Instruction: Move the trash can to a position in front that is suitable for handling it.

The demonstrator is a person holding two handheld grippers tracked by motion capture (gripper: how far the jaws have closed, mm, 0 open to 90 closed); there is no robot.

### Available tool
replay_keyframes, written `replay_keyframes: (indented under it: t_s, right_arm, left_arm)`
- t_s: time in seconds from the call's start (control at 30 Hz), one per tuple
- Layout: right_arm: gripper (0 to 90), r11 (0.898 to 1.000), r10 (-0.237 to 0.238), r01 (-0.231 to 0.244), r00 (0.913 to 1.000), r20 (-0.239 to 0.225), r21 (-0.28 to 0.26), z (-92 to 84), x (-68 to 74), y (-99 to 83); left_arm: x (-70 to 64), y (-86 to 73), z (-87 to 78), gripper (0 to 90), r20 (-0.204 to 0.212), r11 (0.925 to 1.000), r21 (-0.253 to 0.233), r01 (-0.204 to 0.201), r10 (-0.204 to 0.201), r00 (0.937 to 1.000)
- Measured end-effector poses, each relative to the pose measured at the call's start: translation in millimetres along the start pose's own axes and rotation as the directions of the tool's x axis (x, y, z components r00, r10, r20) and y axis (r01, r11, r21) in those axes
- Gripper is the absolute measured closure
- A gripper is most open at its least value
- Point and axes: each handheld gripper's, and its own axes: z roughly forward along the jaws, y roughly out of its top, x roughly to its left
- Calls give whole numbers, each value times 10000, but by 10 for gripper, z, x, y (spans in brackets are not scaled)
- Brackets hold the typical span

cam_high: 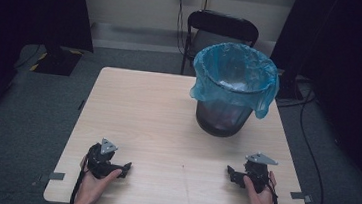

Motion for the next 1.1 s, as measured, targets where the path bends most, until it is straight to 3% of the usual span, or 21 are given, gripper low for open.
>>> replay_keyframes:
  t_s: [0.1, 0.2, 0.27, 0.33, 0.4, 0.43, 0.47, 0.63, 0.77, 0.93, 1.1]
  right_arm:
    - [142, 10000, -31, 31, 9999, -149, 24, -12, -7, -4]
    - [157, 9996, -235, 243, 9981, -578, 134, -32, -22, 3]
    - [155, 9999, -127, 129, 9975, -700, 31, -50, -46, 12]
    - [155, 9998, 0, -19, 9950, -1002, -194, -81, -76, 23]
    - [157, 9988, 136, -191, 9925, -1216, -449, -135, -111, 63]
    - [157, 9988, 136, -191, 9925, -1216, -449, -135, -111, 63]
    - [156, 9976, 131, -217, 9914, -1300, -653, -185, -133, 122]
    - [161, 9929, 131, -294, 9901, -1395, -1152, -261, -171, 254]
    - [206, 9880, 83, -307, 9892, -1464, -1514, -311, -196, 396]
    - [359, 9744, -12, -300, 9904, -1384, -2228, -390, -298, 559]
    - [410, 9706, -41, -310, 9894, -1452, -2389, -364, -359, 634]
  left_arm:
    - [1, -4, -19, 35, 23, 10000, -87, -10, 10, 10000]
    - [-2, 0, -44, 186, 197, 9995, -312, -82, 88, 9998]
    - [1, 21, -51, 156, 349, 9998, -190, 18, -11, 9994]
    - [-26, 44, -74, 164, 459, 9994, -289, -194, 207, 9987]
    - [-59, 75, -95, 160, 909, 9989, -474, -65, 108, 9958]
    - [-77, 97, -103, 160, 986, 9986, -498, -197, 246, 9948]
    - [-121, 150, -117, 155, 1011, 9972, -633, -387, 450, 9939]
    - [-180, 256, -91, 187, 1060, 9966, -704, -421, 495, 9931]
    - [-203, 418, -3, 177, 1411, 9950, -942, -332, 464, 9889]
    - [-287, 700, 114, 158, 1874, 9908, -1305, -356, 599, 9805]
    - [-342, 959, 323, 166, 2372, 9903, -1388, 15, 318, 9709]
